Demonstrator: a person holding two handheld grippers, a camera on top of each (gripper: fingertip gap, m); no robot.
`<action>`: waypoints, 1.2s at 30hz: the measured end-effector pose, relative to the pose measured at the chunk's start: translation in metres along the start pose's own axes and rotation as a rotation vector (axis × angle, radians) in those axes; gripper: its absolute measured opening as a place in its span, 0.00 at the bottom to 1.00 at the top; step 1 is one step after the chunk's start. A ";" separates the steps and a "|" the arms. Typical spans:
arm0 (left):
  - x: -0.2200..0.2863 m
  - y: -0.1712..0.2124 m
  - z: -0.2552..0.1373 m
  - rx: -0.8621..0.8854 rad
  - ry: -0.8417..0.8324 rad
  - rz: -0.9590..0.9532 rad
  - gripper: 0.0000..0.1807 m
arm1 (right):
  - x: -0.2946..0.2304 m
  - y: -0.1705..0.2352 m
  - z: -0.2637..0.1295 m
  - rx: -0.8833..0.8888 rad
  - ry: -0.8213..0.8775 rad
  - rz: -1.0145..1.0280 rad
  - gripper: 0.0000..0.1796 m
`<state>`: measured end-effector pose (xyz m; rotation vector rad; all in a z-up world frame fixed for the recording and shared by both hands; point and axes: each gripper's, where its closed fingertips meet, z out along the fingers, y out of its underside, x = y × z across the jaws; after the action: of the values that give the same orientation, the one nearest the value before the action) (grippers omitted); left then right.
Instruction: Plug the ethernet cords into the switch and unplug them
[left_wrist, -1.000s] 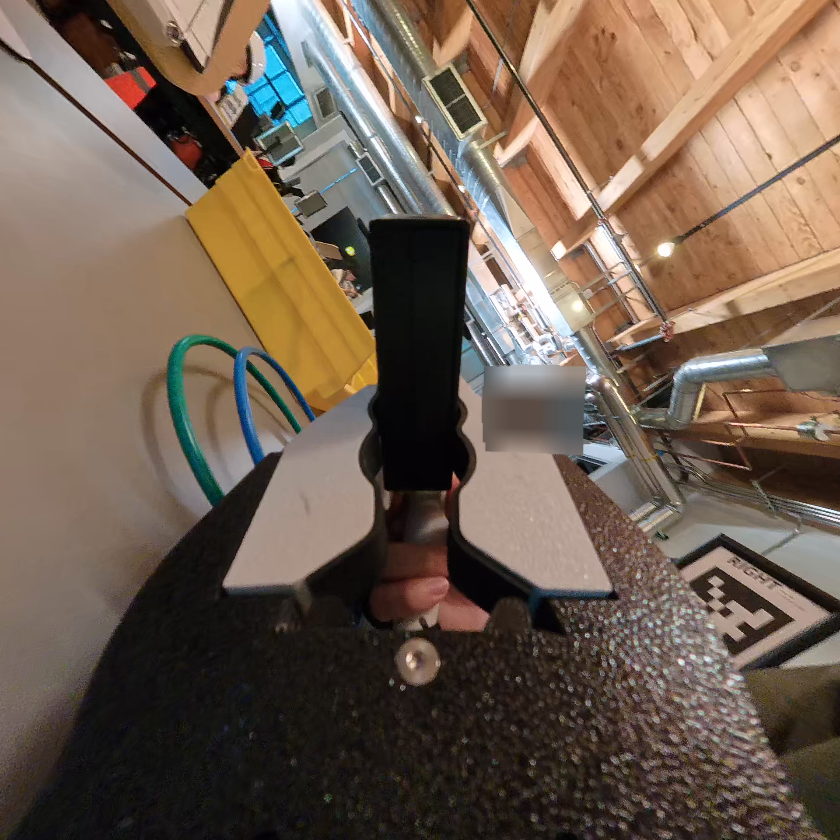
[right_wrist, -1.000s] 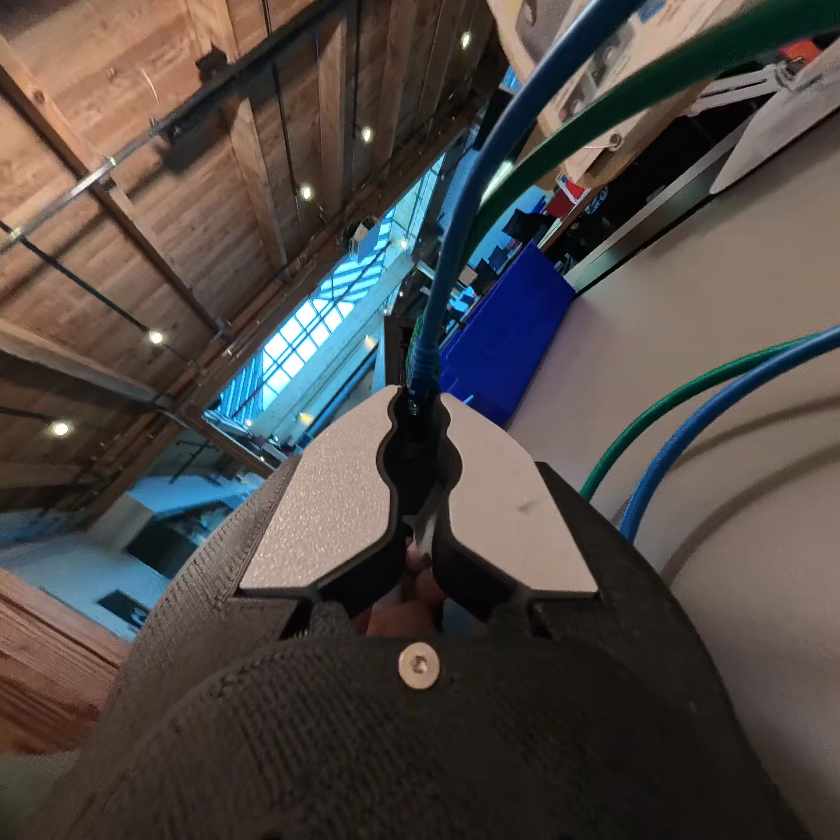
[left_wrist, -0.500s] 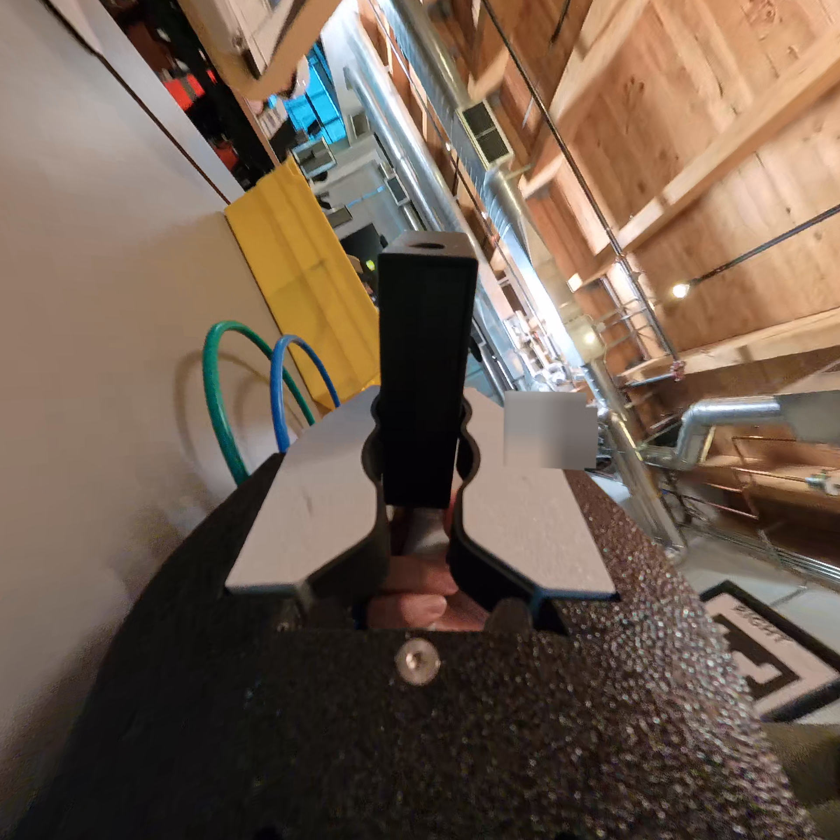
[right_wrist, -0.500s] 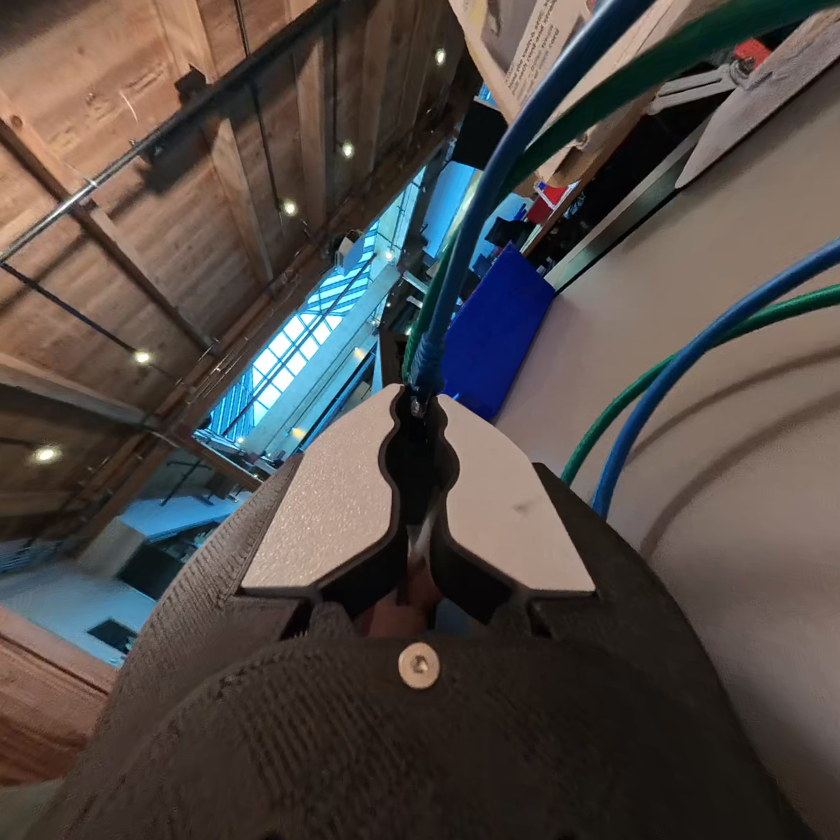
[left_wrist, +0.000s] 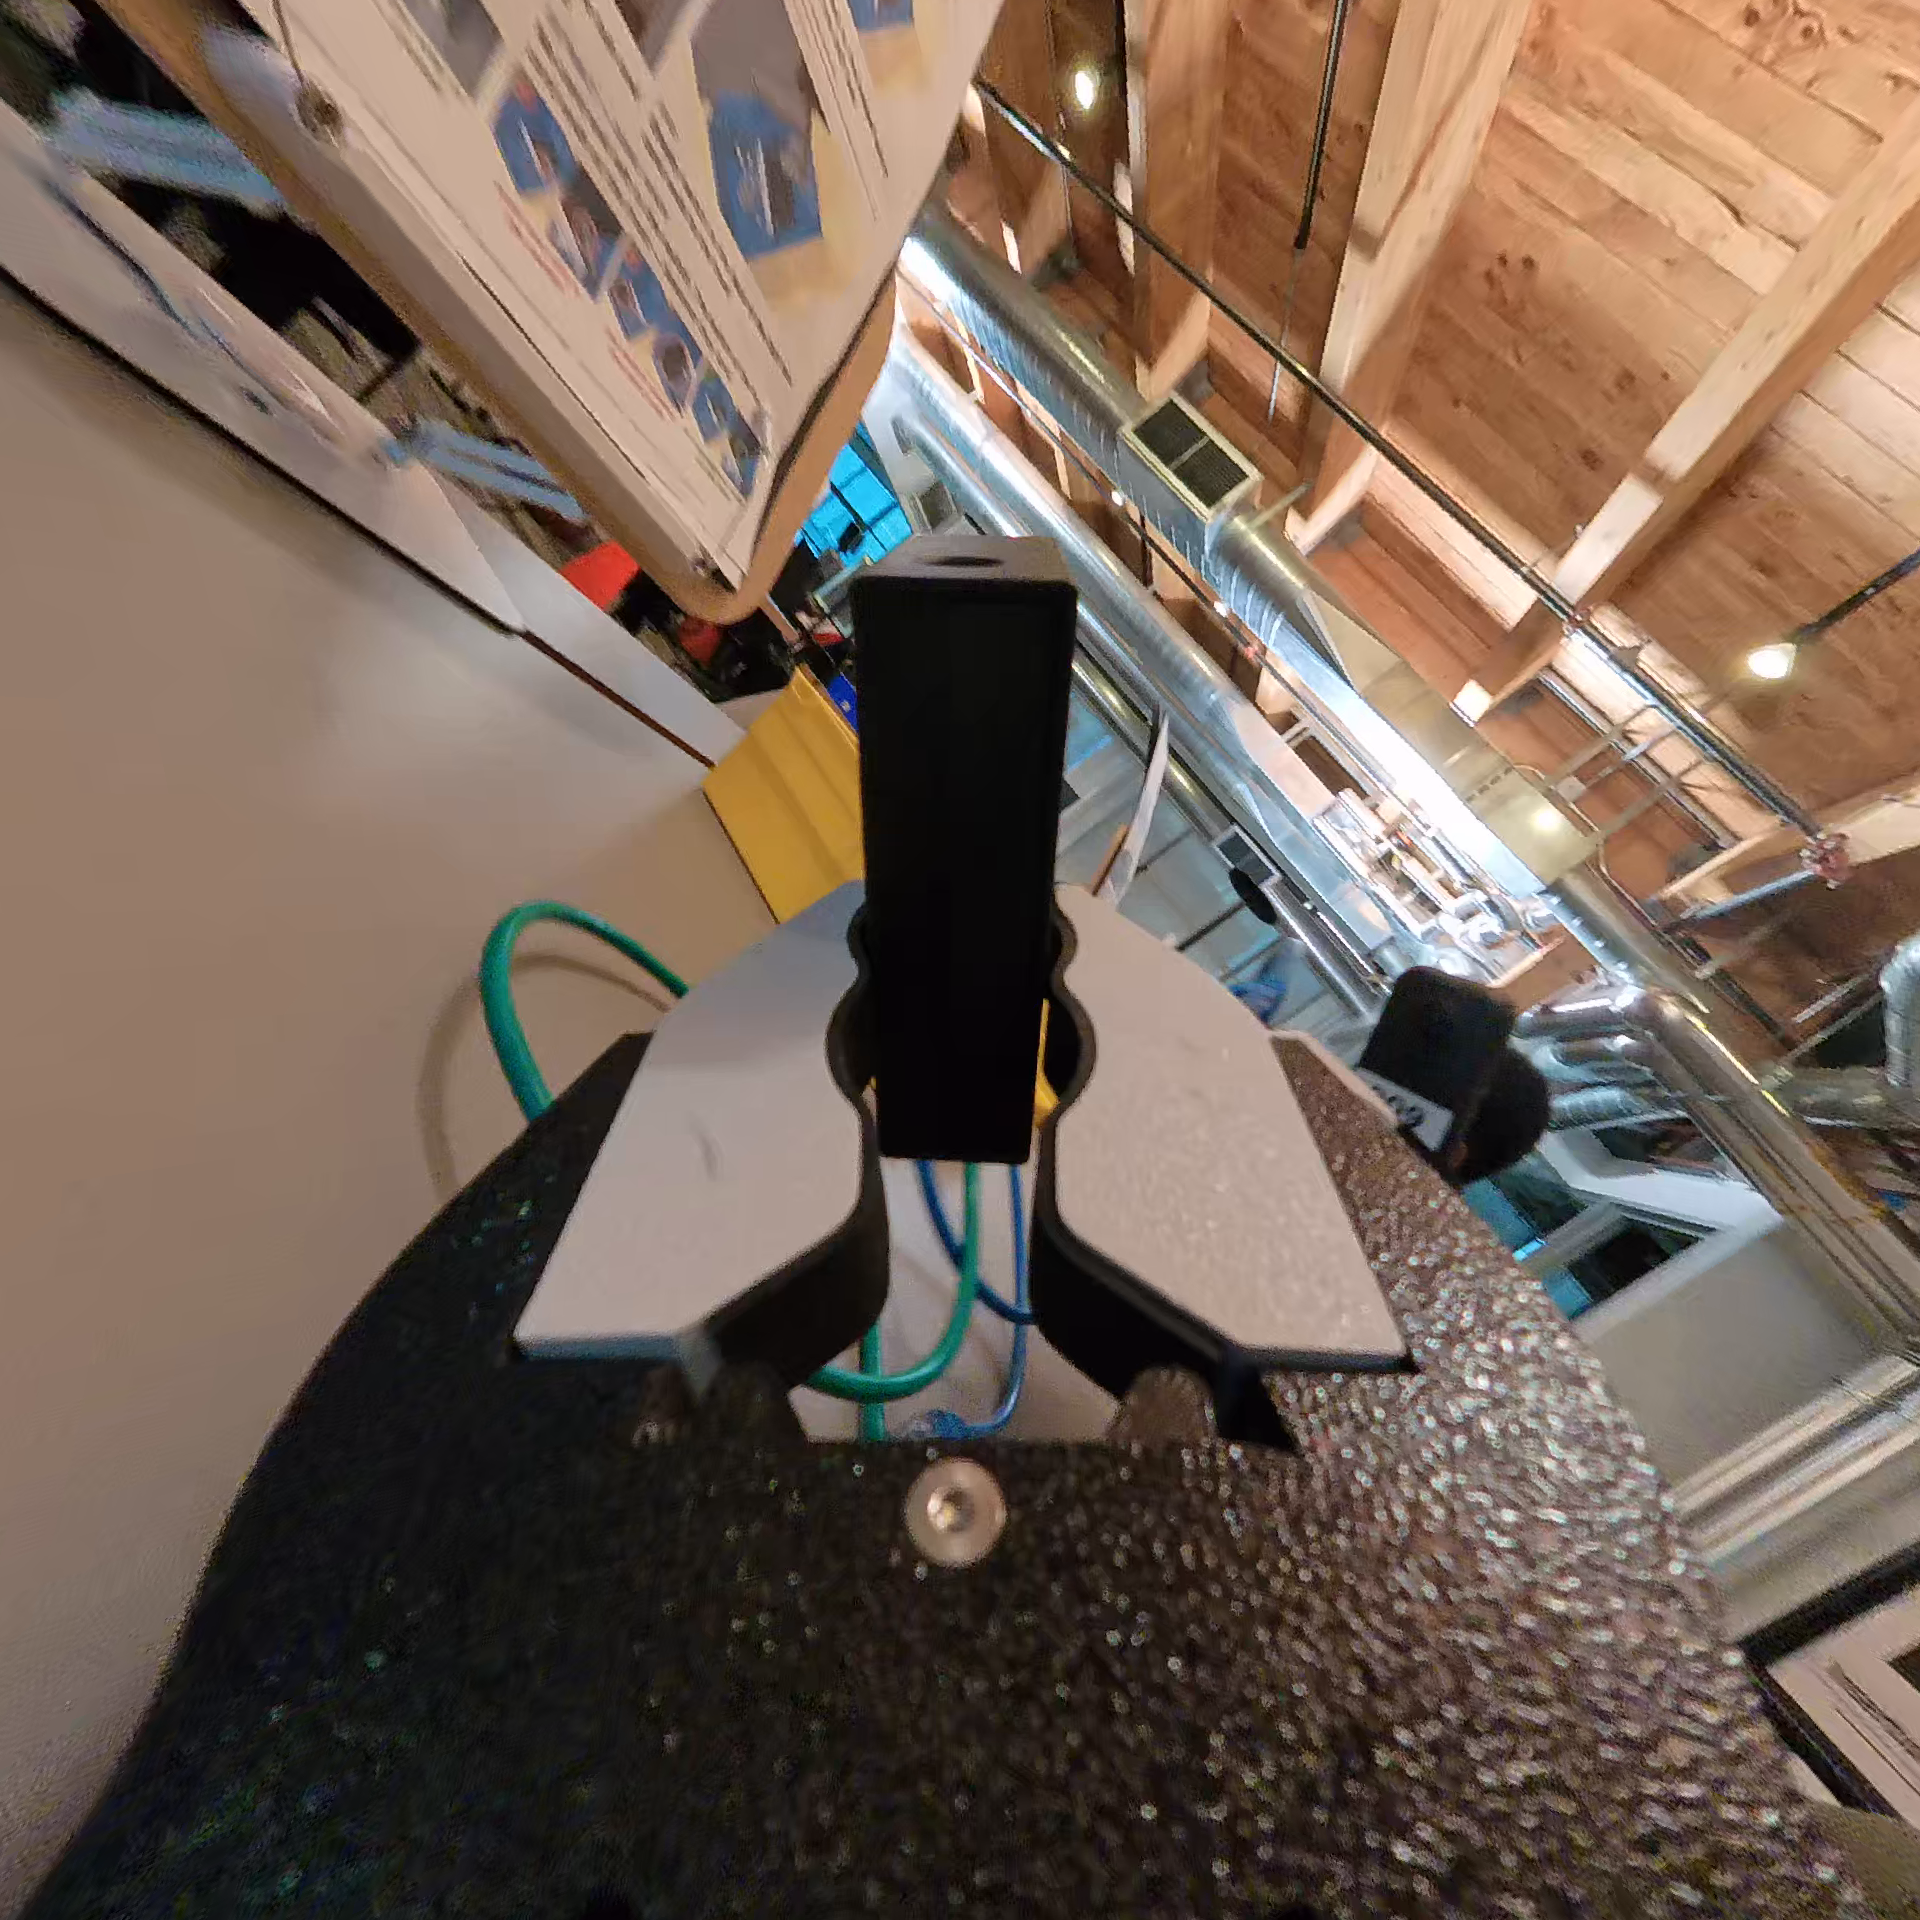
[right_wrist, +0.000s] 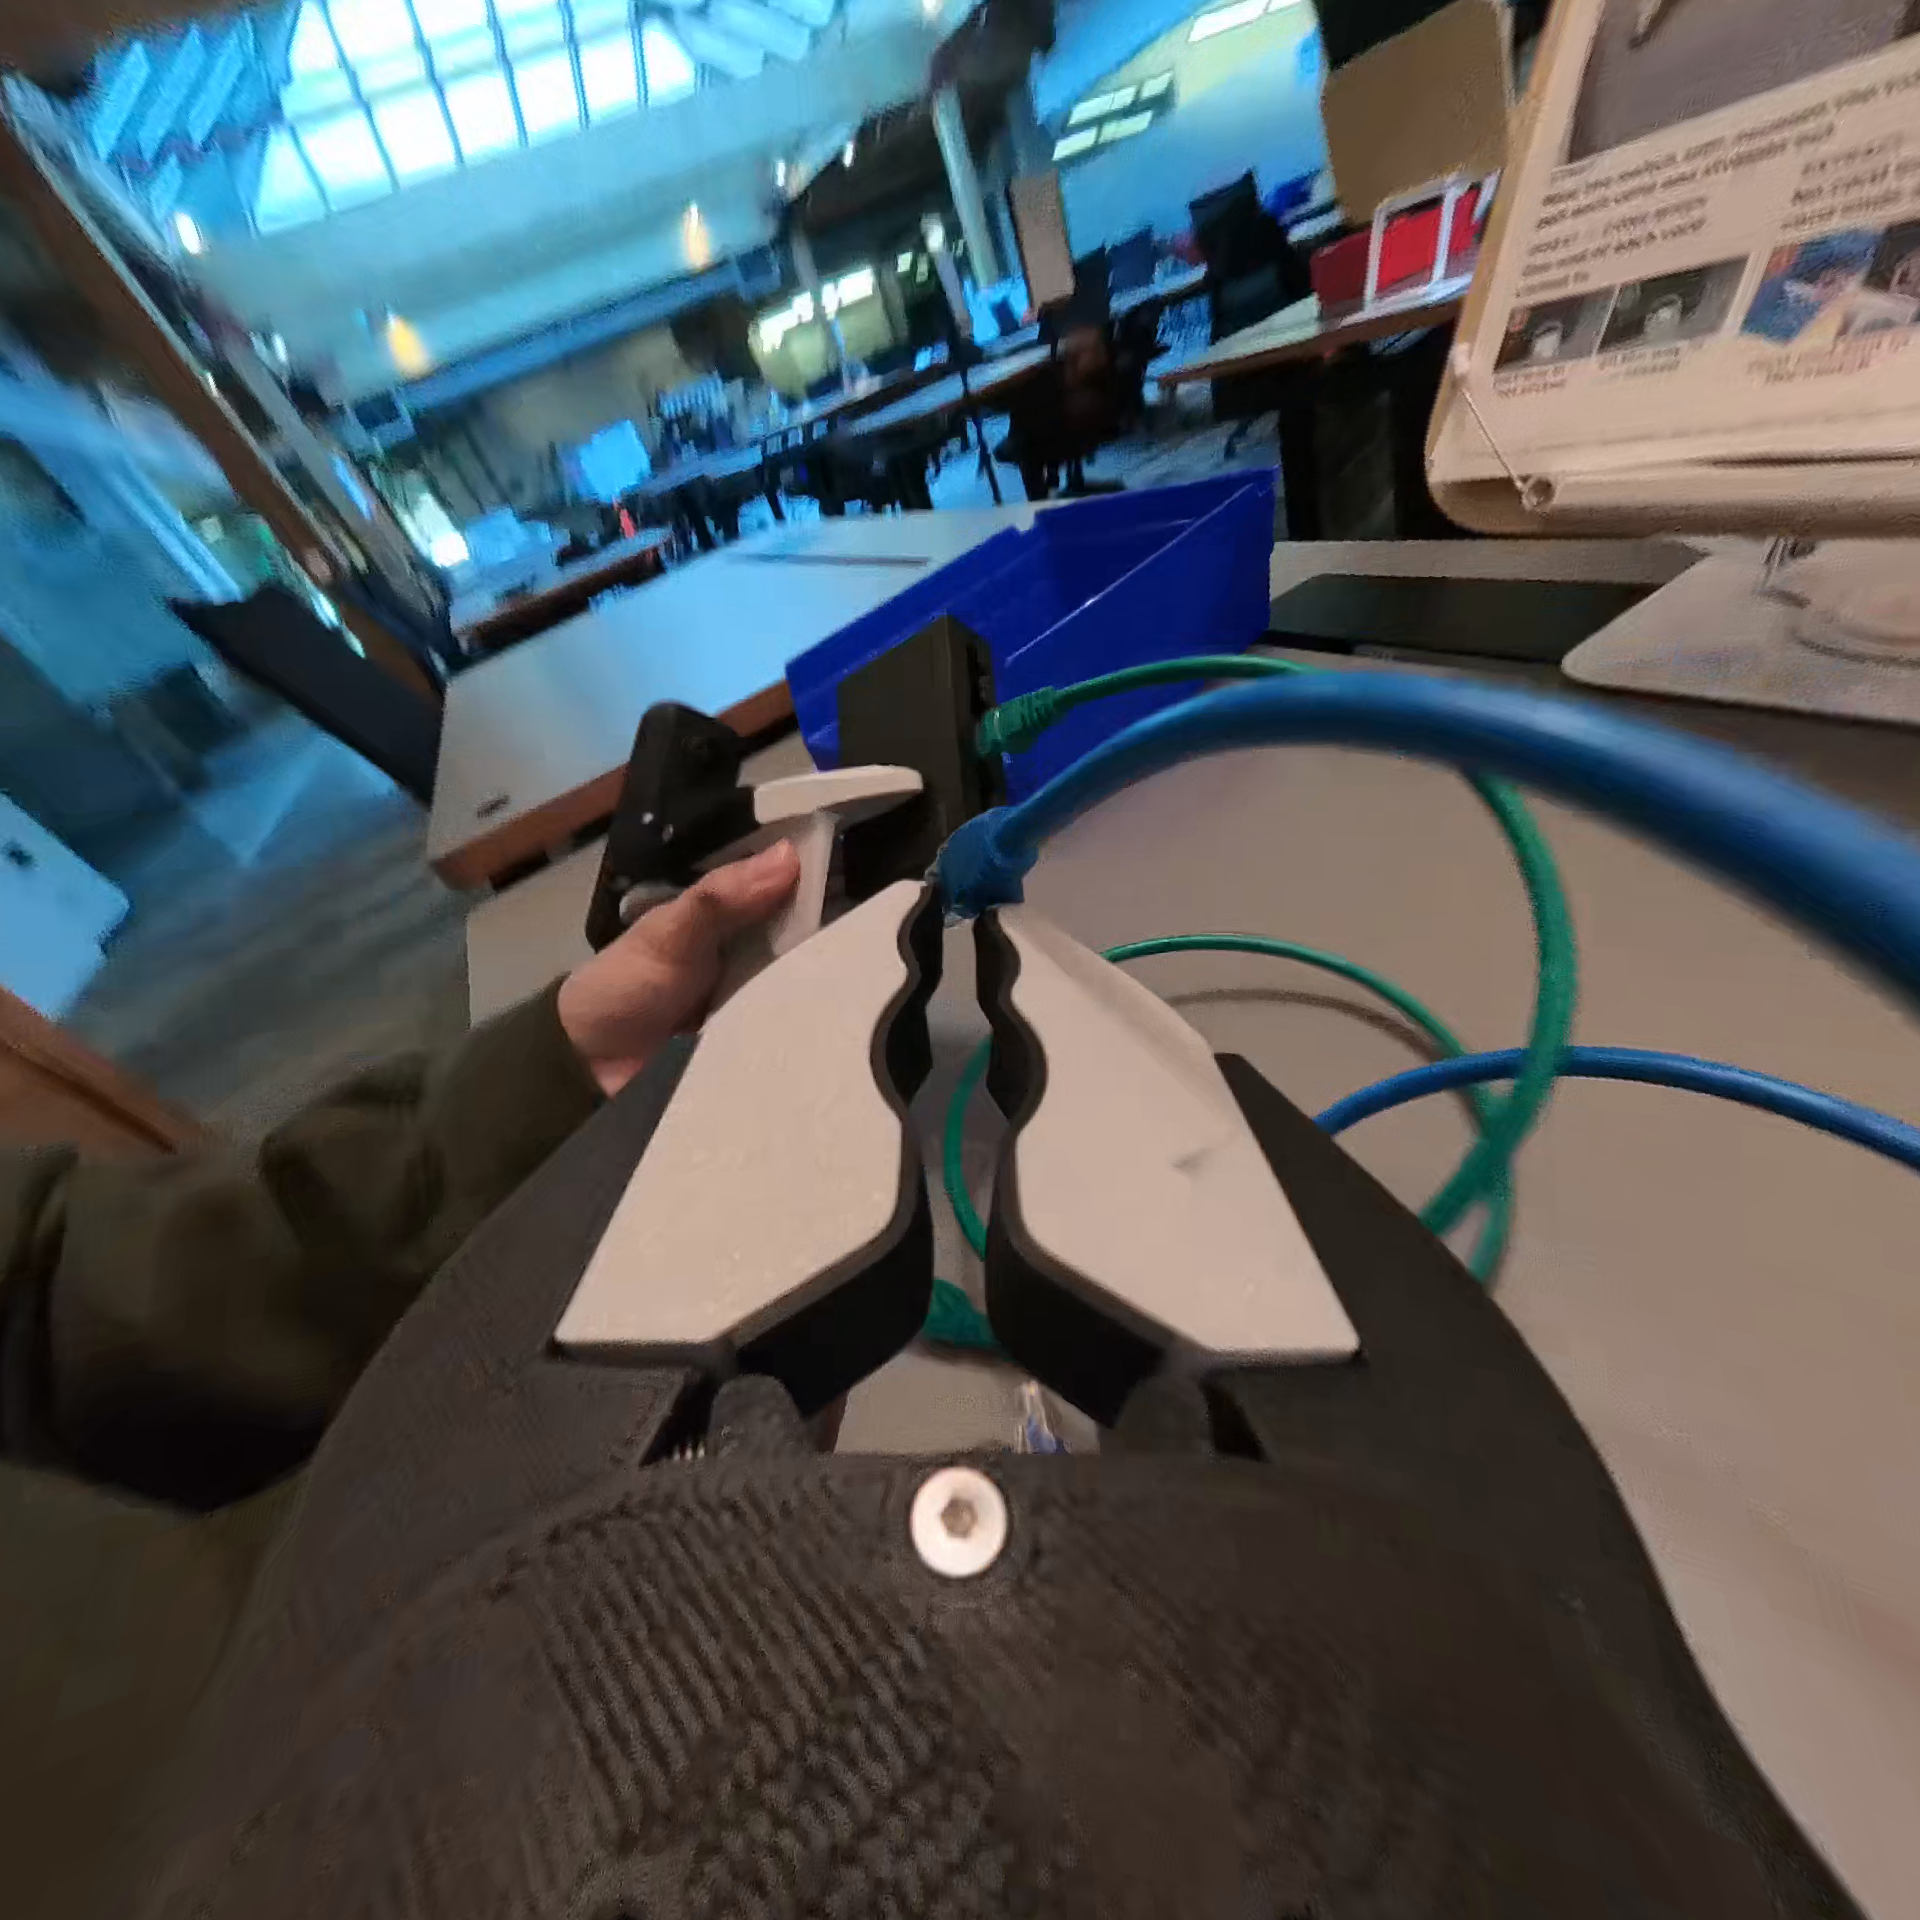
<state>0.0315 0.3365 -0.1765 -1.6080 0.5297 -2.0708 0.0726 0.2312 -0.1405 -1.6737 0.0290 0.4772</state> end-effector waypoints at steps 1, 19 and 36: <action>-0.001 -0.008 -0.004 0.018 -0.009 0.013 0.15 | 0.001 -0.012 -0.006 -0.015 0.002 -0.035 0.04; 0.004 -0.038 -0.016 0.044 0.027 0.004 0.15 | 0.144 -0.159 -0.088 -0.361 0.295 -0.328 0.04; 0.001 -0.023 -0.009 -0.012 0.055 -0.042 0.15 | 0.239 0.047 -0.112 -0.871 0.371 0.093 0.05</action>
<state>0.0197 0.3549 -0.1646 -1.5853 0.5329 -2.1519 0.3094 0.1763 -0.2533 -2.6113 0.1942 0.2432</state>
